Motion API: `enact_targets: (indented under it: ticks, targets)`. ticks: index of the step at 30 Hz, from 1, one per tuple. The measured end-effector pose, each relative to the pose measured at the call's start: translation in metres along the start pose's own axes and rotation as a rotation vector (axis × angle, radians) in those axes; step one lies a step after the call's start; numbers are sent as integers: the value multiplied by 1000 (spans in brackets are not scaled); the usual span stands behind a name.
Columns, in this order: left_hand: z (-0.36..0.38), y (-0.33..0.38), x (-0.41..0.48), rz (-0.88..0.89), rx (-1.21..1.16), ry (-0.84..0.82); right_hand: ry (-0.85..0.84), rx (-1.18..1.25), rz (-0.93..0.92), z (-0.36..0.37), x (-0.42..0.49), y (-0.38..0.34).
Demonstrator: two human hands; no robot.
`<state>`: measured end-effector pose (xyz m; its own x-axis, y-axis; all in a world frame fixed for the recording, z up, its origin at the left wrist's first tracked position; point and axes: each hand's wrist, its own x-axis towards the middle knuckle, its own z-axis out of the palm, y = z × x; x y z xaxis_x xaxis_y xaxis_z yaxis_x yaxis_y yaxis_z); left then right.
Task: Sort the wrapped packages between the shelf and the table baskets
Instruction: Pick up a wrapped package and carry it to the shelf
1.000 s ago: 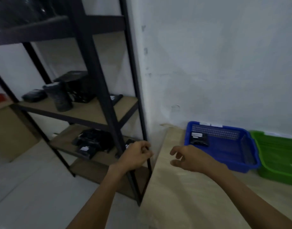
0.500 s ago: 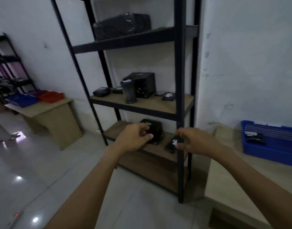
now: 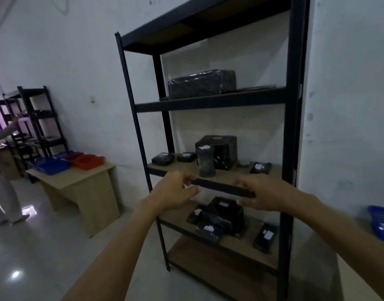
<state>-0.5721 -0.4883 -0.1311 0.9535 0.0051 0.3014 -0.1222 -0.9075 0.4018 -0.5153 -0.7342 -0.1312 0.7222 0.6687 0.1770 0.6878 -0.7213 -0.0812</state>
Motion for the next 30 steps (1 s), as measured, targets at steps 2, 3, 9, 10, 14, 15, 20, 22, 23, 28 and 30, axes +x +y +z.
enact_targets:
  ticks: [2, 3, 9, 10, 14, 15, 20, 22, 23, 28, 30]
  targets:
    - [-13, -15, 20, 4, 2, 21, 17, -16, -7, -6, 30, -2]
    - [-19, -23, 31, -1, 0, 30, 28, -25, -14, -8, 45, -3]
    - [-47, -69, 92, 18, -19, 94, 104, -18, -38, -14, 133, -11]
    - [-49, -77, 102, 23, -31, 94, 105, -12, -35, -12, 146, -13]
    - [-54, -117, 148, 46, -51, 103, 121, -38, -28, -8, 196, -18]
    - [-56, -127, 159, 53, -61, 102, 122, -42, -21, -7, 208, -18]
    - [-62, -182, 213, 113, -48, 106, 141, -60, 27, -3, 269, -24]
    - [-69, -203, 236, 135, -50, 127, 180, -55, 41, -6, 293, -30]
    - [-74, -213, 247, 148, -50, 138, 201, -58, 45, -8, 306, -34]
    - [-98, -247, 302, 238, -34, 242, 296, -103, 45, -15, 367, -50]
    - [-106, -261, 323, 260, -40, 273, 301, -127, 32, -20, 393, -54]
